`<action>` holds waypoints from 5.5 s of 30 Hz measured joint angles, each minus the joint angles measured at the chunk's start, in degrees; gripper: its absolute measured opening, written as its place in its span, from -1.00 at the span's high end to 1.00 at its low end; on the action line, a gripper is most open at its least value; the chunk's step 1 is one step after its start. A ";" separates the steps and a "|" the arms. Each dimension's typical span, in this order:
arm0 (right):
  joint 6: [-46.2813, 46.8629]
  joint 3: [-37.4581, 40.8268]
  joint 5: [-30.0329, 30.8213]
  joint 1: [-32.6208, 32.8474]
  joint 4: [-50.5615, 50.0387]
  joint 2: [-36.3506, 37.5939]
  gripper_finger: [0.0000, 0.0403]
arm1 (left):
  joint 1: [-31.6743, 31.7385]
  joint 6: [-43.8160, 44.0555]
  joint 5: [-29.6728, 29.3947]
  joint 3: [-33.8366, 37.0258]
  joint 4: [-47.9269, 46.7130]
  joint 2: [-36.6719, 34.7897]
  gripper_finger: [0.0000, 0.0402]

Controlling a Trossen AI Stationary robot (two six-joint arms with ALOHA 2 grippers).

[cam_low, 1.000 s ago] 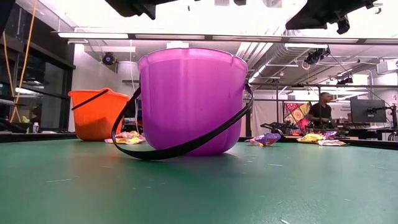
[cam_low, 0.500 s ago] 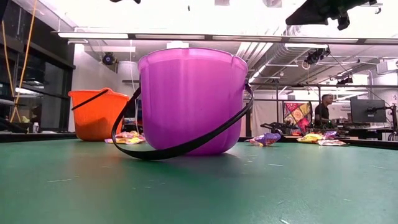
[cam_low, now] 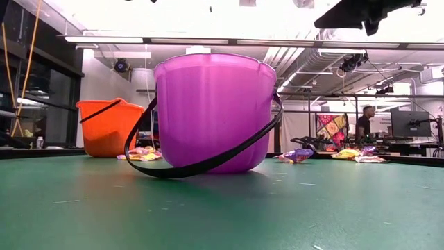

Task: Sort candy by brand, put in halloween buckets
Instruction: Put the yellow candy into the pink bucket

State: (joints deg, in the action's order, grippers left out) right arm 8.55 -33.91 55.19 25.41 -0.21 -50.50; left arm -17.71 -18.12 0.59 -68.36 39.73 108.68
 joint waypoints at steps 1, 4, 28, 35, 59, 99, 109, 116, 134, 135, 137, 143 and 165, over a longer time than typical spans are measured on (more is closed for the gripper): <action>0.08 0.00 -0.74 -0.02 -0.50 0.00 1.00 | 0.12 -0.82 -0.01 0.00 0.03 0.00 1.00; 0.57 0.00 -3.21 -0.02 -1.81 -0.02 1.00 | 0.54 -2.30 -0.01 0.00 -0.14 0.00 1.00; 18.00 -19.76 -9.95 0.90 -4.53 1.35 1.00 | -0.58 12.91 2.98 -28.00 -26.60 0.57 1.00; 15.29 -24.41 -13.08 0.92 -11.96 1.40 1.00 | 2.46 15.16 3.20 -34.00 -26.27 6.15 1.00; 76.86 -24.68 -50.42 8.08 -61.19 -2.36 1.00 | 1.78 21.87 11.07 -34.25 -11.38 21.58 1.00; 79.96 -24.44 -82.84 29.51 -64.25 -29.91 1.00 | -0.31 20.05 10.96 -34.23 -22.28 19.61 1.00; 81.56 -24.41 -79.29 28.94 -59.00 -31.71 1.00 | -0.59 19.03 10.85 -34.24 -22.34 19.61 1.00; 80.69 -24.41 -73.96 26.51 -55.44 -31.65 1.00 | -0.11 18.61 10.81 -34.23 -22.34 19.61 1.00; 81.38 -51.59 -51.66 26.37 -89.23 -31.58 1.00 | 0.17 12.01 4.78 -34.23 -18.10 23.15 0.94; 81.89 -52.71 -50.38 26.34 -89.91 -31.58 1.00 | 0.17 11.91 4.32 -34.21 -17.79 23.59 0.92; 82.27 -54.11 -47.95 26.32 -89.75 -31.56 1.00 | 0.17 11.85 3.25 -34.18 -17.53 24.07 0.85; 82.92 -54.95 -45.30 25.99 -89.78 -31.61 1.00 | 0.63 12.00 1.41 -34.18 -18.85 24.04 0.49; 82.94 -54.90 -23.70 22.83 -89.73 -31.61 1.00 | 4.03 23.00 2.49 -31.34 -92.14 -6.33 -0.14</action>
State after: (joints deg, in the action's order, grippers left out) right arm 91.49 -88.82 31.49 48.23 -89.94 -82.11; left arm -13.69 4.88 3.08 -99.69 -52.41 102.35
